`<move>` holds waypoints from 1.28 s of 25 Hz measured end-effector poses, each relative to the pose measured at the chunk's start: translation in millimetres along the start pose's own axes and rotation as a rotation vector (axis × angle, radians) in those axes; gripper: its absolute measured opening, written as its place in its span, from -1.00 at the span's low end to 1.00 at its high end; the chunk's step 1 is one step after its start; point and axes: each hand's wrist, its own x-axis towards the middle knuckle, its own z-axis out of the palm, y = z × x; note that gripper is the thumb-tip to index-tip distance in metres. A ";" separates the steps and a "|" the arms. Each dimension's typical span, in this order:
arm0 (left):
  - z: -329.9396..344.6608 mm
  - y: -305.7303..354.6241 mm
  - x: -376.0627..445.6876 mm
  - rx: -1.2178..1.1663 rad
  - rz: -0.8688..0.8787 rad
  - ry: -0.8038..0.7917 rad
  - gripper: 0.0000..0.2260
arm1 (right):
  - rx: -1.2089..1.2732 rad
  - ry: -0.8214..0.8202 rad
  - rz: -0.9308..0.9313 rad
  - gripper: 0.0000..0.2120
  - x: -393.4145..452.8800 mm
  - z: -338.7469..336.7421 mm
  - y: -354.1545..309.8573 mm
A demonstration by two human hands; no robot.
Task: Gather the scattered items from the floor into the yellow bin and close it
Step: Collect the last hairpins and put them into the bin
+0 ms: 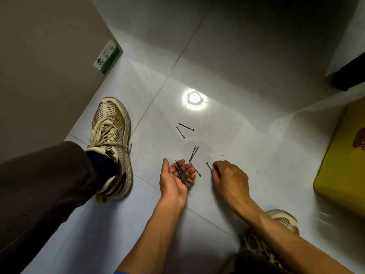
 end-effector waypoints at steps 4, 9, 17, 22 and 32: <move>-1.7 1.0 1.7 0.036 -0.003 -0.005 -0.52 | -0.279 -0.011 -0.169 -0.78 9.8 8.1 1.6; -1.0 -0.2 -0.2 0.054 -0.008 -0.008 -0.53 | -0.084 -0.086 0.028 -0.91 21.7 -0.9 -5.2; -4.6 7.3 1.7 0.034 0.009 0.010 -0.52 | 0.230 -0.031 -0.013 -0.88 5.1 0.3 -22.6; -9.8 16.1 1.6 0.044 0.026 0.020 -0.55 | -0.186 -0.190 -0.198 -0.87 8.0 23.7 -24.3; -3.5 11.4 -0.1 0.088 0.028 -0.037 -0.55 | -0.192 -0.135 -0.144 -0.87 8.4 25.4 -17.5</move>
